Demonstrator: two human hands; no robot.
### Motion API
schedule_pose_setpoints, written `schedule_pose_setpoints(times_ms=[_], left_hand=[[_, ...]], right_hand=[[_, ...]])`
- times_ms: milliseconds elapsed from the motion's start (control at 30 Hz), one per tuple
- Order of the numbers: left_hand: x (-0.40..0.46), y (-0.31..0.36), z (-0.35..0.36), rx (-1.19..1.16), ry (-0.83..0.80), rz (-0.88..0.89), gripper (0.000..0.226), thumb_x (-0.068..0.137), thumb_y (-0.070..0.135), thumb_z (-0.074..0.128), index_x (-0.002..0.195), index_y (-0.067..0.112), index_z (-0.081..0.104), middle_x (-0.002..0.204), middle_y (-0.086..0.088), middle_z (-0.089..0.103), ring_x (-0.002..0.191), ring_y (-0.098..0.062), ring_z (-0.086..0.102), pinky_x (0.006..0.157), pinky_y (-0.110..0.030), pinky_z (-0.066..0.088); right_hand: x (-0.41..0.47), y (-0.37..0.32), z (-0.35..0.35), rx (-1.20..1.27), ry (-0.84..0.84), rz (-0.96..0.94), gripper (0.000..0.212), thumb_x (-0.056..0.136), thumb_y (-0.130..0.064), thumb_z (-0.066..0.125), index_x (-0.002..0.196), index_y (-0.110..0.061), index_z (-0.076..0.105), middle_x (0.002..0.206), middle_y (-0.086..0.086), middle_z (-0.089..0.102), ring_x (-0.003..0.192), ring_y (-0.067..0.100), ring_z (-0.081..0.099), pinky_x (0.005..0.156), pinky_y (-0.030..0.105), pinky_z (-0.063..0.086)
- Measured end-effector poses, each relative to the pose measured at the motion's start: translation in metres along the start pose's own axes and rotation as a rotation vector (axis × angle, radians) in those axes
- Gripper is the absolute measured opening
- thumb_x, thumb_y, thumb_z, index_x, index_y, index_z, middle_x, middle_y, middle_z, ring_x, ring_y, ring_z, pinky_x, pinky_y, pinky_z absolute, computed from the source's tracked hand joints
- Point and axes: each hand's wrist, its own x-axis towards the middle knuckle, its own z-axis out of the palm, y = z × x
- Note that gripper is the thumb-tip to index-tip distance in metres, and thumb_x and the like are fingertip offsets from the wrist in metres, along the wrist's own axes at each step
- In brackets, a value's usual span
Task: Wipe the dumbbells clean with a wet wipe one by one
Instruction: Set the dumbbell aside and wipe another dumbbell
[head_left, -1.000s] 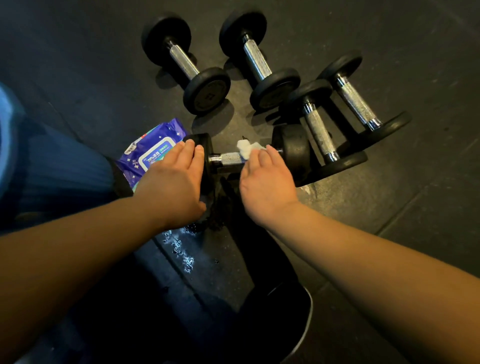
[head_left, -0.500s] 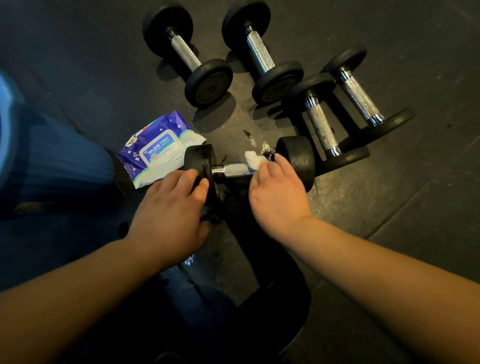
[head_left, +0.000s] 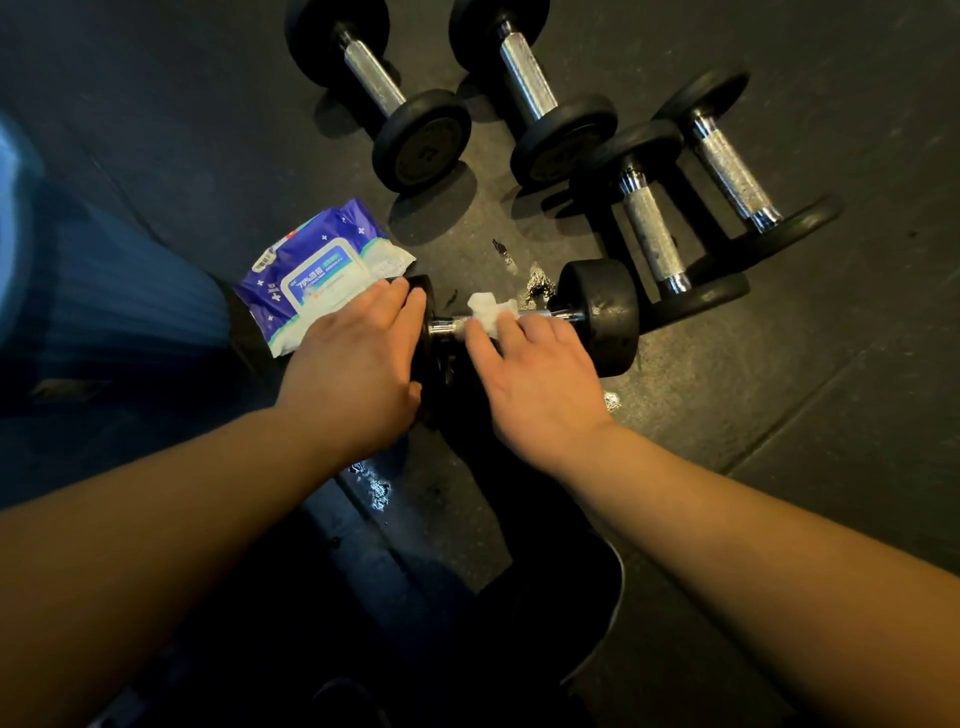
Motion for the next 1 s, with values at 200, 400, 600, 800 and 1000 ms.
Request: schedule_pose_setpoints(times_ms=[200,400,600,800,1000], left_hand=[[-0.008,-0.002,0.007,0.04,-0.015,0.027,0.093,0.08,0.037,0.071,0.155,0.012,0.022,0.161,-0.011,0.024,0.148,-0.026,0.021,0.113,-0.045,0.032],[-0.028,0.008,0.011,0.074,-0.018,0.02,0.091,0.085,0.045,0.065,0.156,0.014,0.019,0.162,-0.009,0.02,0.15,-0.024,0.017,0.115,-0.043,0.029],[-0.054,0.018,0.021,0.071,-0.063,0.006,0.092,0.082,0.043,0.063,0.157,0.016,0.017,0.164,-0.009,0.014,0.151,-0.024,0.01,0.118,-0.041,0.02],[-0.076,0.03,0.031,0.039,-0.043,-0.002,0.088,0.064,0.037,0.078,0.141,0.007,0.05,0.147,-0.017,0.045,0.137,-0.034,0.039,0.106,-0.047,0.039],[-0.076,0.024,0.034,-0.001,0.044,-0.014,0.081,0.074,0.036,0.066,0.146,0.009,0.042,0.151,-0.015,0.04,0.14,-0.031,0.036,0.111,-0.046,0.034]], right_hand=[[0.0,-0.002,-0.005,0.065,-0.025,0.027,0.047,0.089,-0.021,0.047,0.131,-0.005,0.059,0.137,0.021,0.052,0.11,0.038,0.053,0.092,0.045,0.041],[-0.006,-0.012,-0.002,0.076,-0.069,-0.016,0.053,0.087,-0.019,0.031,0.127,0.0,0.061,0.137,0.024,0.054,0.112,0.039,0.053,0.097,0.047,0.042],[-0.018,0.002,0.006,0.074,0.029,0.05,0.039,0.079,-0.013,0.033,0.083,-0.002,0.071,0.083,0.014,0.064,0.079,0.034,0.06,0.07,0.039,0.048],[-0.03,-0.009,0.008,0.12,-0.008,0.042,0.025,0.085,-0.016,0.055,0.098,-0.002,0.07,0.098,0.015,0.064,0.091,0.035,0.056,0.08,0.043,0.046],[-0.034,-0.031,0.002,0.212,-0.055,-0.042,0.045,0.09,-0.025,0.048,0.128,-0.005,0.058,0.13,0.016,0.056,0.11,0.035,0.05,0.091,0.045,0.041]])
